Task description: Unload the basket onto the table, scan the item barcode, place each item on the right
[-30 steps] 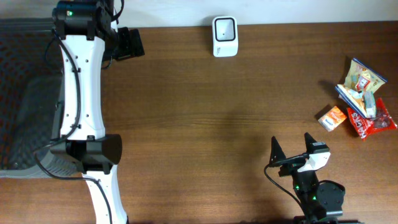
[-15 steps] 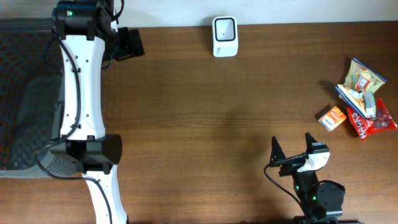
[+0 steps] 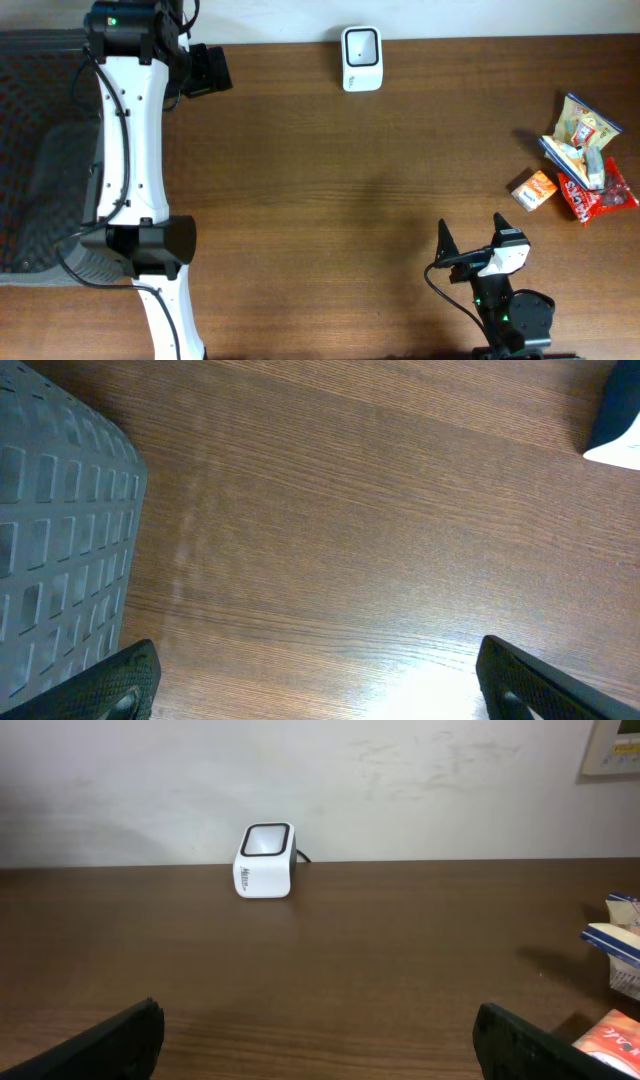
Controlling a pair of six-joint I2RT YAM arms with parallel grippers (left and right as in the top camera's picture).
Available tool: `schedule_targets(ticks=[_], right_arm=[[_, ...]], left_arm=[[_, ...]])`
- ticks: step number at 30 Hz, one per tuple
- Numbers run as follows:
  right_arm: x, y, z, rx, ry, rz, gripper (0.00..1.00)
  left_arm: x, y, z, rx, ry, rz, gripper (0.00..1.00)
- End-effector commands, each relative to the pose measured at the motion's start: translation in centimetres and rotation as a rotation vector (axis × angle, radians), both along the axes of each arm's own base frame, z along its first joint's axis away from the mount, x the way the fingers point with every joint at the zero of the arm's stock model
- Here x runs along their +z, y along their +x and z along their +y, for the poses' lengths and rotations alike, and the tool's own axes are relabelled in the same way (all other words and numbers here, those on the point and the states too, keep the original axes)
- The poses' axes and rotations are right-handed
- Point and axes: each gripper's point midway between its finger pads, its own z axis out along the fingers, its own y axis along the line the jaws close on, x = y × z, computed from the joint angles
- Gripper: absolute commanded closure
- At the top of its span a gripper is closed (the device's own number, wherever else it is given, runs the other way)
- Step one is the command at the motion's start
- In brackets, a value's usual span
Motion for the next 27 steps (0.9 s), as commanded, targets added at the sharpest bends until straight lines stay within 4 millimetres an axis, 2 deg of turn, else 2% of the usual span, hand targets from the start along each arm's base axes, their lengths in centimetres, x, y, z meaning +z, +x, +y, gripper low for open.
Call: schedule_targets(ticks=[1, 27], right_arm=[[-0.32, 0.03, -0.46, -0.02, -0.046, -0.001, 0.02], [-0.27, 0.03, -0.38, -0.015, -0.052, -0.004, 0.02]], left_arm=[[0.58, -0.21, 0.23, 0.01, 0.006, -0.013, 0.01], [0.49, -0.43, 0.24, 0.01, 0.007, -0.003, 0.01]])
